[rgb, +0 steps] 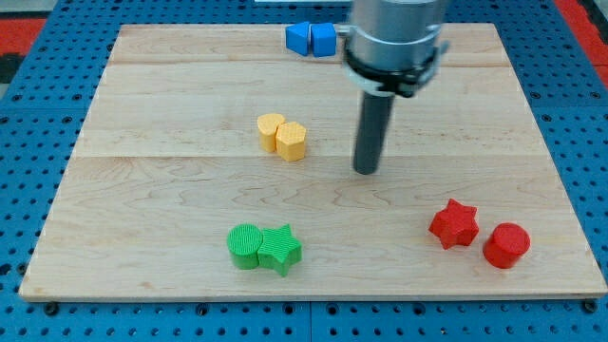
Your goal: Move the yellow heart towards top left
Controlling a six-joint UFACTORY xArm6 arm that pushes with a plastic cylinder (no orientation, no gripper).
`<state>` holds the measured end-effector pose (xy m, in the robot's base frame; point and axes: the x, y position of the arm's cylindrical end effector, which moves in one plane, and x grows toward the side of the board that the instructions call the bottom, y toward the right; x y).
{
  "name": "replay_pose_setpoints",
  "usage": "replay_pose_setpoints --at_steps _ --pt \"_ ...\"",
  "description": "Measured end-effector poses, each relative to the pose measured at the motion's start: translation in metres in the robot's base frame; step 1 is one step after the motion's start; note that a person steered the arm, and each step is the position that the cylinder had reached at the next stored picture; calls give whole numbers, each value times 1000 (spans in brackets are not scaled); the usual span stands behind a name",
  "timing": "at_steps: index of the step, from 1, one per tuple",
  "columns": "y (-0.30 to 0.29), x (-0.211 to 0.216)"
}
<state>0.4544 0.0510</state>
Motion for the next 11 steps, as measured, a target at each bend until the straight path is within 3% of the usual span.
replay_pose_setpoints --at_steps 2,6,7,8,9,10,11 --pt "-76 -59" --pt "-93 -69" --pt "-100 -41" --pt "-139 -45" --pt "-143 -89" --pt "-149 -56" --pt "-181 -88"
